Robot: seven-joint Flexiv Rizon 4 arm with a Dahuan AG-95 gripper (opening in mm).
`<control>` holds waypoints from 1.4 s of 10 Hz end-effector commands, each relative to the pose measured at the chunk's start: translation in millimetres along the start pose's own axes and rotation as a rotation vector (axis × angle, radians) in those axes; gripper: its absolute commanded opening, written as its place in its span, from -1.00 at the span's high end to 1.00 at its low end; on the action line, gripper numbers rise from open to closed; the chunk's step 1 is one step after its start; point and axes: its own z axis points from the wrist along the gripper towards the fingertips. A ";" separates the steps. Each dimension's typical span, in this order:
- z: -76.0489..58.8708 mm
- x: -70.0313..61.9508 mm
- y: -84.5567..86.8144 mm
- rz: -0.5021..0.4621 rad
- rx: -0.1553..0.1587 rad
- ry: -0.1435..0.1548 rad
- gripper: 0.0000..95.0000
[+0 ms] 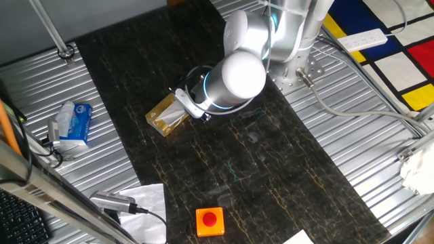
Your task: Pull out a napkin
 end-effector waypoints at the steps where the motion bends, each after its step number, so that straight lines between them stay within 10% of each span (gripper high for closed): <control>1: -4.1 -2.2 3.8 0.009 -0.001 0.008 1.00; 14: -43.9 -21.4 25.7 0.065 -0.039 0.011 1.00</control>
